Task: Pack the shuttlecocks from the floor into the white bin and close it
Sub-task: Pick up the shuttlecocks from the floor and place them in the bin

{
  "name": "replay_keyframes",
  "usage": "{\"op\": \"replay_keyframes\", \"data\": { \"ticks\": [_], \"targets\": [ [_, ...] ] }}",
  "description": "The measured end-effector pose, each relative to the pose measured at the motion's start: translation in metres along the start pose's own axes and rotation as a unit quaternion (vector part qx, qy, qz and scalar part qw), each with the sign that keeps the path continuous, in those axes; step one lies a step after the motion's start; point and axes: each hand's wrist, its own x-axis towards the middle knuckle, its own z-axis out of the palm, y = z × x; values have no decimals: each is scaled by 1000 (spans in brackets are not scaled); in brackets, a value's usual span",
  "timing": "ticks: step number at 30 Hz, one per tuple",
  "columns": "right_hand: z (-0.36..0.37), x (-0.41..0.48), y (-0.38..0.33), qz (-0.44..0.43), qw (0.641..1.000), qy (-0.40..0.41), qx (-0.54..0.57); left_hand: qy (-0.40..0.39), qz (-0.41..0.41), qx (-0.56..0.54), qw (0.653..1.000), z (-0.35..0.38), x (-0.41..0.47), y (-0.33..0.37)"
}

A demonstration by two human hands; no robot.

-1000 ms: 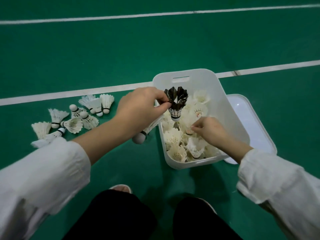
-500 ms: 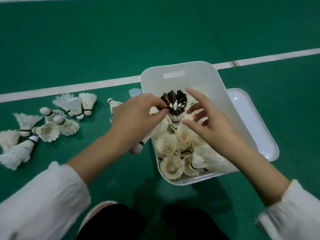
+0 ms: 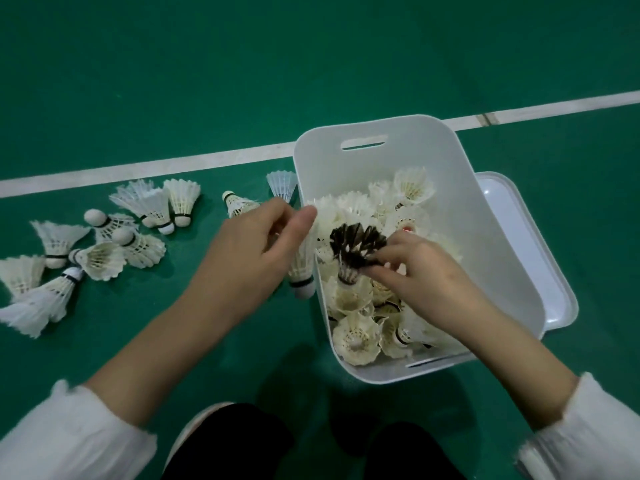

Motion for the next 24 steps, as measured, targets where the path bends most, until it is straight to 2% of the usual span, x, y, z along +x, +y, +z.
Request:
{"op": "replay_keyframes", "data": {
  "ticks": [5, 10, 12, 14, 16, 17, 20, 24],
  "targets": [
    [22, 1, -5, -23, 984, -103, -141, 5, 6, 12, 1000, -13, -8, -16],
    [37, 3, -14, -46, 968, -115, -218, 45, 59, 113, 991, -21, -7, -30],
    [30, 0, -16, -36, 976, -107, -186, 65, 83, 137, 985, -25, -3, -28],
    [10, -3, -21, -32, 996, -31, -82, 70, 109, 134, 983, -28, 3, -23],
    [-10, -4, -31, -53, 996, 59, 37, 60, 138, 122, 981, -26, 10, -17],
    [-17, -2, -35, -68, 992, 76, 71, 50, 154, 119, 980, -23, 14, -13],
    [-23, 12, -44, -92, 992, 48, 70, 16, 185, 112, 976, -13, 21, -9],
    [-30, 28, -46, -112, 988, 67, 77, -6, 176, 75, 981, -7, 25, -15]
  ]
}}
